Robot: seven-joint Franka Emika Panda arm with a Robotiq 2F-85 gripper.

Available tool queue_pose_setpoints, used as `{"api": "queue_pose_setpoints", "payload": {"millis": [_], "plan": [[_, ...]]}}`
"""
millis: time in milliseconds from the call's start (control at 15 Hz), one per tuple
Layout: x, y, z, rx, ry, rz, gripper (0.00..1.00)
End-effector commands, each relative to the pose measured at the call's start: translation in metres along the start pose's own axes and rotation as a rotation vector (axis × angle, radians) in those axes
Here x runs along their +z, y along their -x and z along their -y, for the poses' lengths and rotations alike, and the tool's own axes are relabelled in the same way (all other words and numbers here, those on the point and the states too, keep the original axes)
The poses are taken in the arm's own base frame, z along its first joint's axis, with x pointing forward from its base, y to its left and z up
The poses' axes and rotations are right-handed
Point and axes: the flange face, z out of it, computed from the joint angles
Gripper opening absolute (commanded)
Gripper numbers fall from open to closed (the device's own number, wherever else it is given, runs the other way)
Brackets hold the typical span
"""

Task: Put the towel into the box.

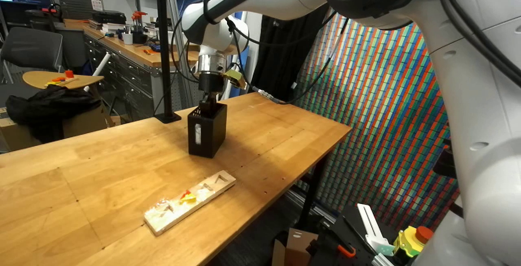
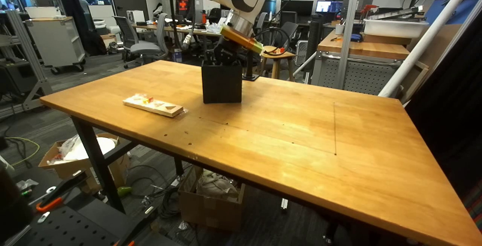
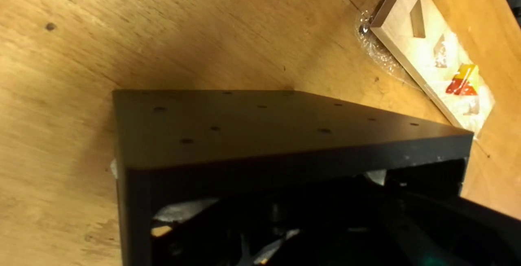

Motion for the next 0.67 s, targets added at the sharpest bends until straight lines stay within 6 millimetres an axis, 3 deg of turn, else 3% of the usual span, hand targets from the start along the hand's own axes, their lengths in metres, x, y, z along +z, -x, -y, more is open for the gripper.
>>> {"api": "queue_pose_setpoints", "payload": {"millis": [0,333,600], "plan": [[0.001,-0.003,-0.009,-0.034,-0.038,-0.011,0.03],[0.001,-0.004,-0.011,-0.051,-0.041,-0.002,0.03],[-0.024,0.002,-0.008,-0.042,0.002,-0.008,0.03]]}}
